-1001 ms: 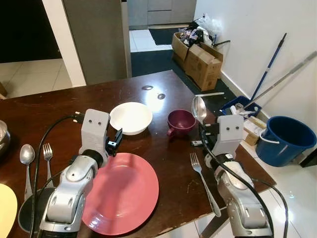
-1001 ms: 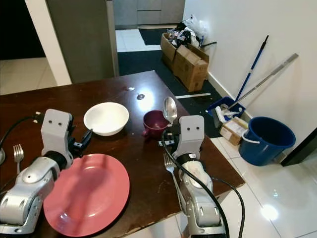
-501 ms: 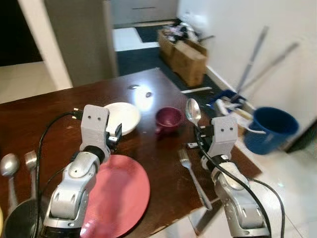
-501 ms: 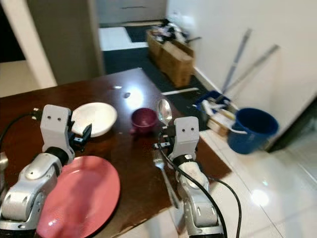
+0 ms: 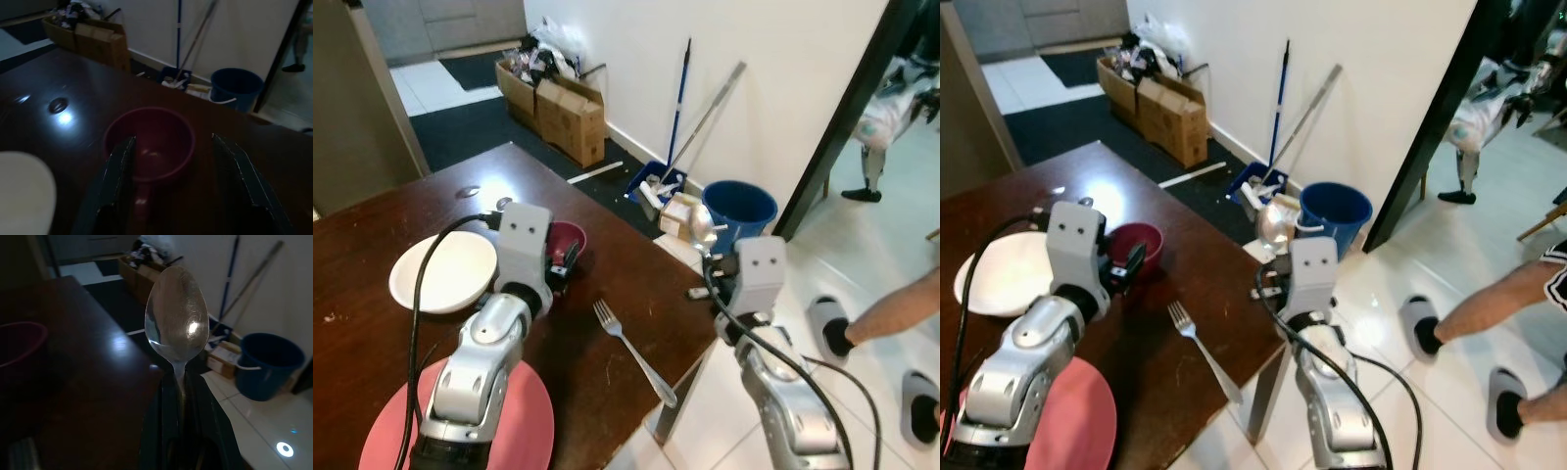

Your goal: Setting the table

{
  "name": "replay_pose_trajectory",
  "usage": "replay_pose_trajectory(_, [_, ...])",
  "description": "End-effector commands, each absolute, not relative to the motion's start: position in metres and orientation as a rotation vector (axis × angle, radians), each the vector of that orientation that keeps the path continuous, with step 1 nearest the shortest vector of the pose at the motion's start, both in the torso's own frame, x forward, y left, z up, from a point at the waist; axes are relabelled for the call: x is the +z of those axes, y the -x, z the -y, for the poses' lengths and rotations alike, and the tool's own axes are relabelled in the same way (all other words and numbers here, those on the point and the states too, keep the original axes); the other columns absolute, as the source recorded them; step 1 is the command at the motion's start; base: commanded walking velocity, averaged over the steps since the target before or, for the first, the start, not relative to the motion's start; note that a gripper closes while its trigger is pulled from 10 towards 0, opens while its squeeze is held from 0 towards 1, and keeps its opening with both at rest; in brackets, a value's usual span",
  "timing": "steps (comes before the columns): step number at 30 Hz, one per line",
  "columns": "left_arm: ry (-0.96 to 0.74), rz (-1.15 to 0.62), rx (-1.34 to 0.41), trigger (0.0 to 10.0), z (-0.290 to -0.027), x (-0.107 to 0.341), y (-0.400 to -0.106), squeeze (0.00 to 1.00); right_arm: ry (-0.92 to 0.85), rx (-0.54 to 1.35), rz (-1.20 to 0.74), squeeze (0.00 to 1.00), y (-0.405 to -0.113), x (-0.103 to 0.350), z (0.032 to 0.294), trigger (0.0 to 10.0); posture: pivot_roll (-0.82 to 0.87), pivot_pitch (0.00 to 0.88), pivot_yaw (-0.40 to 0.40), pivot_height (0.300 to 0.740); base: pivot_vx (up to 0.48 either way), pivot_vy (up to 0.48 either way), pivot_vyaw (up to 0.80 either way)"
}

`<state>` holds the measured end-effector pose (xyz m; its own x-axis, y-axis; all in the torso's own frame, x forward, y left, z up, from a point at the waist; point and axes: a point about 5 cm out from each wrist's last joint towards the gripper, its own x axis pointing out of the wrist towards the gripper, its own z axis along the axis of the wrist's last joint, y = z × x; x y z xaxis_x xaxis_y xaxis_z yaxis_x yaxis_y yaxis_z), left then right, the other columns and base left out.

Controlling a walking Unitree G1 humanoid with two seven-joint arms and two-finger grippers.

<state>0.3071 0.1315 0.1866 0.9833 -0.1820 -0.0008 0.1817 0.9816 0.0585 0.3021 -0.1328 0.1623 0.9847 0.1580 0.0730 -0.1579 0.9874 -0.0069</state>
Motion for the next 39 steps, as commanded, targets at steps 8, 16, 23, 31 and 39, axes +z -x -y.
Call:
replay_pose_trajectory(8, [-0.07,-0.018,-0.177,10.0,-0.1323,0.1799,-0.3058,0.0,0.004,0.17,0.06,0.0,-0.3015,0.1595,0.1312,10.0,-0.01,0.0,0.066,0.74,0.0,0.0,-0.8])
replay_pose_trajectory(16, [-0.073,-0.017,-0.184,10.0,-0.1313,0.18,-0.3065,0.0,0.003,0.169,0.061,0.0,-0.3019,0.1595,0.1313,10.0,-0.01,0.0,0.068,0.74,0.0,0.0,-0.8])
replay_pose_trajectory(23, [-0.072,-0.017,-0.187,10.0,-0.1297,0.1795,-0.3064,0.0,0.005,0.172,0.057,0.0,-0.3016,0.1586,0.1317,10.0,-0.01,0.0,0.066,0.74,0.0,0.0,-0.8])
replay_pose_trajectory(31, [-0.074,-0.026,-0.178,10.0,-0.1323,0.1768,-0.3059,0.0,0.006,0.174,0.054,0.0,-0.3016,0.1582,0.1313,10.0,-0.01,0.0,0.064,0.74,0.0,0.0,-0.4])
replay_pose_trajectory(39, [-0.071,-0.03,-0.172,10.0,-0.1327,0.1763,-0.3064,0.0,0.005,0.176,0.054,0.0,-0.3023,0.1582,0.1312,10.0,-0.01,0.0,0.064,0.74,0.0,0.0,-0.7])
